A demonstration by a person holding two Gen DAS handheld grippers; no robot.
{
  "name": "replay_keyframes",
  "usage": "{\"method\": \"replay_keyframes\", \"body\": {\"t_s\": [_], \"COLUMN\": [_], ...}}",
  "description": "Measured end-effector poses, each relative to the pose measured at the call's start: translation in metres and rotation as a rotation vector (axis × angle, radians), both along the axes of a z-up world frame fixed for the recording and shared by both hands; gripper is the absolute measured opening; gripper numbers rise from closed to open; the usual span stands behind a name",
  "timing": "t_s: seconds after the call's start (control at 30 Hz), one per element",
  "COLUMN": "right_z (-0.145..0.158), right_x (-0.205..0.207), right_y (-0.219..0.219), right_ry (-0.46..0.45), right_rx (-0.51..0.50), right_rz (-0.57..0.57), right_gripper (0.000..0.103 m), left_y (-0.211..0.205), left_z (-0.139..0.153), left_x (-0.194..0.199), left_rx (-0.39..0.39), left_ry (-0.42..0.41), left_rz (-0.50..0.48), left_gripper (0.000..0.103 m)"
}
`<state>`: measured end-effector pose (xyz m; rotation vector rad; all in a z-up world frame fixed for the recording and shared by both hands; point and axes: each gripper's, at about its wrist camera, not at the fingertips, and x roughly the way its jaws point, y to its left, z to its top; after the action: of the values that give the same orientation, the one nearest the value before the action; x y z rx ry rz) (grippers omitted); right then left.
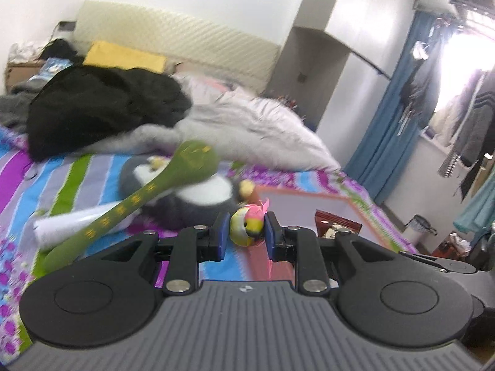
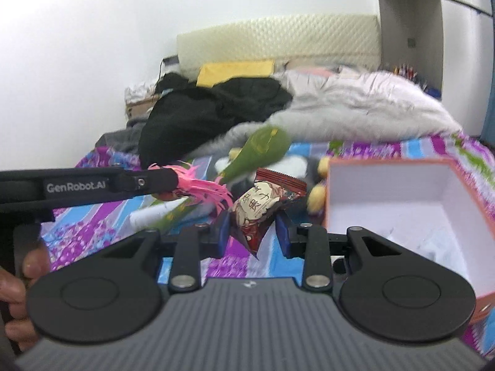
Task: Organize soft objects
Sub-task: 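Lift the bird toy with the left tool while the right tool carries the candy packet over the box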
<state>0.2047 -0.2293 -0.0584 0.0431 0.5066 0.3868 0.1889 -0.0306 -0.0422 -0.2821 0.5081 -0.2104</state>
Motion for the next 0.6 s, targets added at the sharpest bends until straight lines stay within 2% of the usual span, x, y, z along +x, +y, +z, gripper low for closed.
{"method": "replay_keyframes", "body": {"t_s": [0.33,0.5,0.6], "right_z": [0.016,0.009,-0.003], "right_x": [0.013,0.02,0.028], "right_y": [-0.057,-0.09,-0.11], "right_ry": [-0.068,-0.05,-0.012], "right_rx": [0.029,0.039,0.052], "right_rz": [-0.116,-0.184,-0.222], "right_gripper": [0.036,0.036,0.036], "left_y": [-0.061,-0.095,-0.117], "left_z": [0.024,0.017,0.006], "left_x": [0.032,0.054,0.069], "left_rx": [-0.026,-0.062,-0.046], "left_ry": [-0.057,-0.021,0.011], "left_rz": [-0.124,-0.203,-0.243], "left_gripper": [0.028,0.028,0.028]}}
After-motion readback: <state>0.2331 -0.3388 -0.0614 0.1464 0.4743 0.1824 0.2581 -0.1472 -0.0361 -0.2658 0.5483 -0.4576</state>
